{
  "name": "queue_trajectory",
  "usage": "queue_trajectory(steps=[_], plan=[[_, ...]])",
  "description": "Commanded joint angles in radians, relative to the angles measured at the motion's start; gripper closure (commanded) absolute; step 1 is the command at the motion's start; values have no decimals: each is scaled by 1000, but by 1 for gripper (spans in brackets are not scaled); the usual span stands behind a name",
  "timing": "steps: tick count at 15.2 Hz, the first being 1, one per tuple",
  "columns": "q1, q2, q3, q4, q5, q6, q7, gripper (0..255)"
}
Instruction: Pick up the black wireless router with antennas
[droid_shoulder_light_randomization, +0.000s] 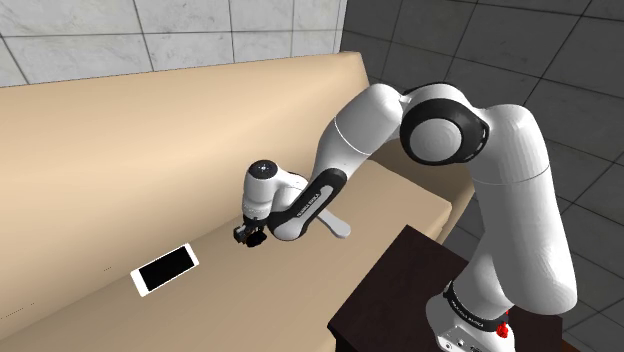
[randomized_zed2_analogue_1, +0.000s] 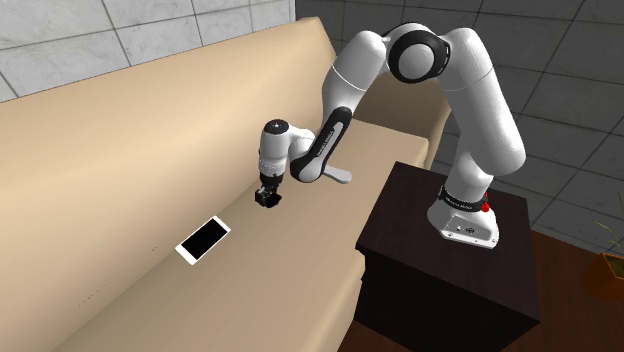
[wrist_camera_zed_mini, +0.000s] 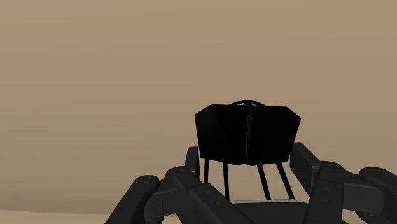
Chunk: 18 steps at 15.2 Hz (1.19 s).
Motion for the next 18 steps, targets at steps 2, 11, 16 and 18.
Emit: queue_trajectory(steps=[2, 11, 16, 18], plan=[[0, -1, 0, -2, 0, 0, 0, 255], [-29, -104, 41, -29, 36, -79, -38, 255], [-44, -158, 61, -36, 59, -125, -61, 255], [-48, -170, 66, -37, 65, -136, -67, 255]])
